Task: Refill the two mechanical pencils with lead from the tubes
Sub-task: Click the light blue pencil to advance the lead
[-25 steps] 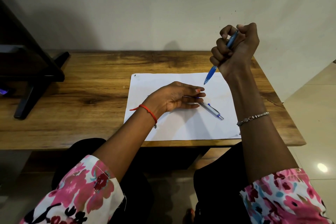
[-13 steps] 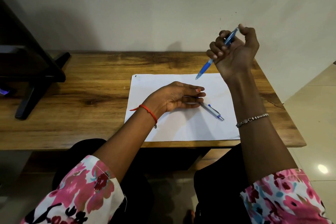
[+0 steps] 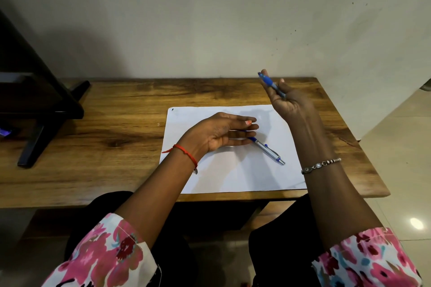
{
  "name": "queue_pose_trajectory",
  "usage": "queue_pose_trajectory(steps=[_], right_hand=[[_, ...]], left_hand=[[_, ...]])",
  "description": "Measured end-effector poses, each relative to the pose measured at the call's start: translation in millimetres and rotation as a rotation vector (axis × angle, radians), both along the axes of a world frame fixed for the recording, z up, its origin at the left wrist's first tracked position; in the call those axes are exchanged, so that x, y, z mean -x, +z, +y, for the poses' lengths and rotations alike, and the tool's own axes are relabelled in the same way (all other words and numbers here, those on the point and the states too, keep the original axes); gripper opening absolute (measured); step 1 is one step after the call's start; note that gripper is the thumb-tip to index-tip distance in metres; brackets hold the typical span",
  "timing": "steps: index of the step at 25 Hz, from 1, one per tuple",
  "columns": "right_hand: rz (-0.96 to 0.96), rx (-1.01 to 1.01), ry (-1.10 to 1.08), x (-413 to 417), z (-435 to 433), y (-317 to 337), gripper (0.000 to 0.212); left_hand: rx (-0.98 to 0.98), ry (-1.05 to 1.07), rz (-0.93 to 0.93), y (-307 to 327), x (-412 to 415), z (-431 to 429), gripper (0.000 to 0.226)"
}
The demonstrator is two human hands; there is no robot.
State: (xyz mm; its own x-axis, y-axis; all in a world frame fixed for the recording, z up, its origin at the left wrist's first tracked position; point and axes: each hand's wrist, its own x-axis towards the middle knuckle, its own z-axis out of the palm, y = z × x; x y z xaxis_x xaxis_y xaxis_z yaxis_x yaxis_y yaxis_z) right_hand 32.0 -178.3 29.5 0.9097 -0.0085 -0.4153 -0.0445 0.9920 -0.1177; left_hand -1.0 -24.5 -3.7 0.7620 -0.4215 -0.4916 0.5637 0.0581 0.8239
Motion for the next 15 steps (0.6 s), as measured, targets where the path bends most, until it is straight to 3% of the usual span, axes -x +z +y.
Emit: queue_pose_trajectory(steps=[6,9,12,15], right_hand=[[0.094,0.018,-0.061,-1.5,-5.9,-7.5,0.019],[0.021,0.111,-0.078,-0.5,-2.5,-6.5,0.027],[-0.184,0.671,-0.096,0.4,4.6,-0.6,0.003],[-0.389,1.206,-0.092,1.9,14.8,2.6,0.008]], left_hand=[[0.007,0.016,0.008,3.5,0.1,0.4,0.017],[-0.002,0.016,0.009,4.3,0.3,0.4,0.017],[-0.01,0.028,0.018,4.9,-0.3,0.4,0.017],[-0.024,0.024,0.018,5.1,0.1,-0.8,0.017]])
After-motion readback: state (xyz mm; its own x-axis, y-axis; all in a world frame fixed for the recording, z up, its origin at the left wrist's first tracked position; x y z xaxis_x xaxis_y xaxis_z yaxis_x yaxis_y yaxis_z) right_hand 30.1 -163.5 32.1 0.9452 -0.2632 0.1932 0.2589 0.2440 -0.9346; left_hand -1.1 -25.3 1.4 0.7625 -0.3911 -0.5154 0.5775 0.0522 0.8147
